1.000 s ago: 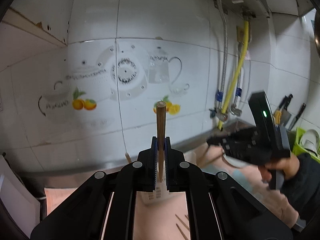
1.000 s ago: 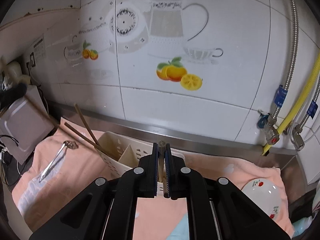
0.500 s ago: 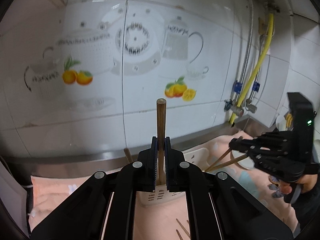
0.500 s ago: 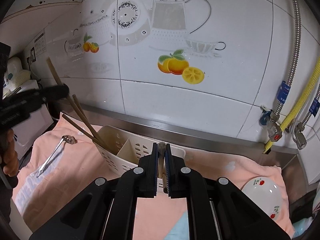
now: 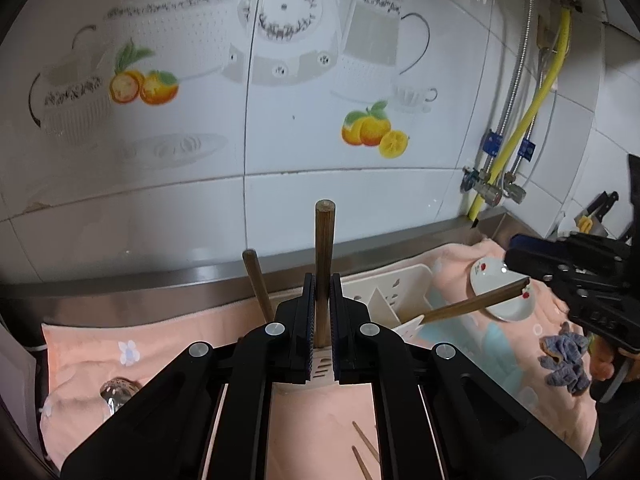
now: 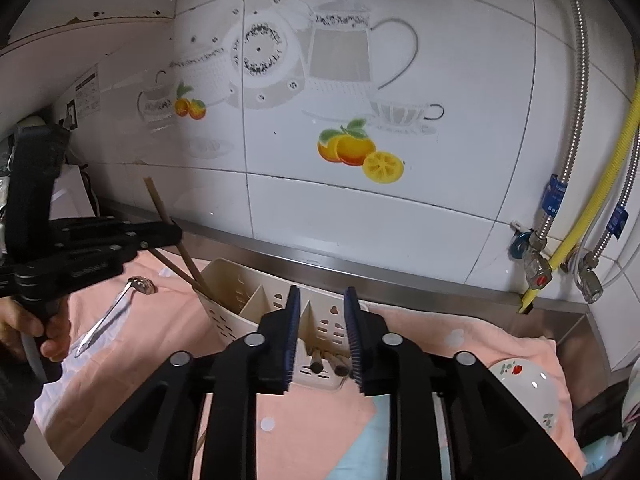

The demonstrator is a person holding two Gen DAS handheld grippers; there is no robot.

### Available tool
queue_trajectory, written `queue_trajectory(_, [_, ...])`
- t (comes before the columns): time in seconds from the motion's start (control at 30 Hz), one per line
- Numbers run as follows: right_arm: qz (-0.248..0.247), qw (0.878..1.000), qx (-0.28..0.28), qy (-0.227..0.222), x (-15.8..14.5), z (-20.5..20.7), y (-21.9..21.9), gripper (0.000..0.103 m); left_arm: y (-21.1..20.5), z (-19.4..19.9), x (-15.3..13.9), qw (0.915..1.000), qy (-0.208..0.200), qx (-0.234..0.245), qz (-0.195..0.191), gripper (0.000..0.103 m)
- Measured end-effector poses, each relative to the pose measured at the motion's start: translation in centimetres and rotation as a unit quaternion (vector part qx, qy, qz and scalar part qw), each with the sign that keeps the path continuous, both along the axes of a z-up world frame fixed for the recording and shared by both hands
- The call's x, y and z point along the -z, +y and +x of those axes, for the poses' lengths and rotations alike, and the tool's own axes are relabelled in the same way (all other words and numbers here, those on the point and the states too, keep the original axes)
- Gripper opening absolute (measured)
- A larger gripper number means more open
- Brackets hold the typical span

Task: Organize utensils
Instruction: 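Open both grippers, releasing the chopsticks into the holder, then move both open grippers back over the remaining chopsticks on the towel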

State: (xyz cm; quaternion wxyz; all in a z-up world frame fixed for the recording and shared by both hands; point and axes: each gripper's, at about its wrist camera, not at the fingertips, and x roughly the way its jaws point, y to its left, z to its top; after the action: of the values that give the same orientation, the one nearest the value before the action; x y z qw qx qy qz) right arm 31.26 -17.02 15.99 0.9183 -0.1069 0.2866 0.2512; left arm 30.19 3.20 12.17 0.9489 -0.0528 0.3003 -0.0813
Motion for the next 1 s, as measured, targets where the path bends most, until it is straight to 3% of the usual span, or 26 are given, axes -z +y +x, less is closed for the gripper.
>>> queue_trajectory(0.23, [0.012, 1.000, -0.006, -0.013, -0.2, -2.0, -0.7, 0.040, -0.1, -0.3, 0.2, 1.0000, 0.000, 0.002, 0.001, 0.009])
queue_trajectory(0.37, [0.017, 1.000, -0.010, -0.017, 0.3, -3.6, -1.0, 0.047, -0.3, -1.3, -0.2, 0.9999, -0.010, 0.001, 0.006, 0.029])
queue_trajectory(0.5, [0.019, 1.000, -0.012, -0.018, 1.2, -5.3, -1.2, 0.052, -0.5, -2.5, -0.6, 0.9998, -0.017, 0.004, 0.006, 0.031])
queue_trajectory(0.6, [0.024, 0.999, -0.014, -0.016, 2.2, -6.8, -1.5, 0.058, -0.6, -3.8, -0.9, 0.9997, -0.023, 0.001, 0.006, 0.043])
queue_trajectory(0.87, [0.020, 1.000, -0.015, -0.010, 5.2, -11.0, -2.0, 0.069, -0.6, -7.9, -0.1, 0.9997, -0.026, 0.000, -0.003, 0.055])
queue_trajectory(0.97, [0.022, 1.000, -0.013, 0.003, 6.8, -12.2, -2.4, 0.075, -0.7, -9.3, 0.7, 0.9997, -0.024, -0.009, -0.001, 0.071])
queue_trajectory(1.0, [0.021, 1.000, -0.013, 0.007, 7.2, -12.5, -2.5, 0.075, -0.6, -9.8, 0.9, 0.9996, -0.025, -0.011, 0.002, 0.072])
